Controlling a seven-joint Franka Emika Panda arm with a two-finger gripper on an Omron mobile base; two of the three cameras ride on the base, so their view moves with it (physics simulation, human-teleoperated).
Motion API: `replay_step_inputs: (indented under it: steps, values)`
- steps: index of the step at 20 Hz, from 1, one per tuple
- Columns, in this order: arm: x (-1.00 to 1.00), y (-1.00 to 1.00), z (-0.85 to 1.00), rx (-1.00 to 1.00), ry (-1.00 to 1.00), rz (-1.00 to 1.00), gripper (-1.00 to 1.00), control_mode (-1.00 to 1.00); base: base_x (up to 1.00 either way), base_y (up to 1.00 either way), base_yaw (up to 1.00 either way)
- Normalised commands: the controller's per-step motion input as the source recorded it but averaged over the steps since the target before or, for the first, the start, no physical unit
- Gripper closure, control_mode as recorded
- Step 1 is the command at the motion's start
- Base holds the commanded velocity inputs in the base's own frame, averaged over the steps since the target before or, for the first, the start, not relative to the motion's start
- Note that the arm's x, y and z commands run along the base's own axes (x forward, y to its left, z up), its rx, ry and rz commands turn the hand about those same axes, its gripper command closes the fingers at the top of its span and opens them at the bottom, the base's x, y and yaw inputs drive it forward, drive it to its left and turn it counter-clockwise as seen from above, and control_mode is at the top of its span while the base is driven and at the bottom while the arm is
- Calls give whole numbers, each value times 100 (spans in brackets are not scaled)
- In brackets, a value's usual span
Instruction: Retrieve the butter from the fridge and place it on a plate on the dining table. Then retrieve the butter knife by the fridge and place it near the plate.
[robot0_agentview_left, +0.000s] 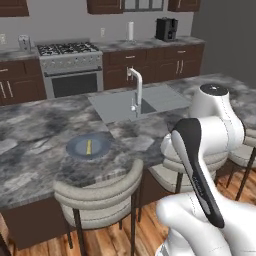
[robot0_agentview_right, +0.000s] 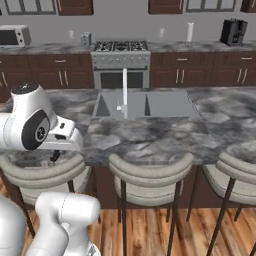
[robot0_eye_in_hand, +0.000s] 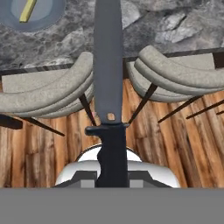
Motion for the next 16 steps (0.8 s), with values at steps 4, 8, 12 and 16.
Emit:
replay_step_inputs:
  steps: [4, 8, 12, 16]
  values:
    - [0, 0, 0, 0, 0, 0, 100, 100, 98, 2, 7]
    - [0, 0, 0, 0, 0, 0, 100, 100, 60, 3, 6]
    - [0, 0, 0, 0, 0, 0, 100, 100, 34, 11, 2]
    - [0, 0, 0, 0, 0, 0, 100, 100, 11, 22, 0]
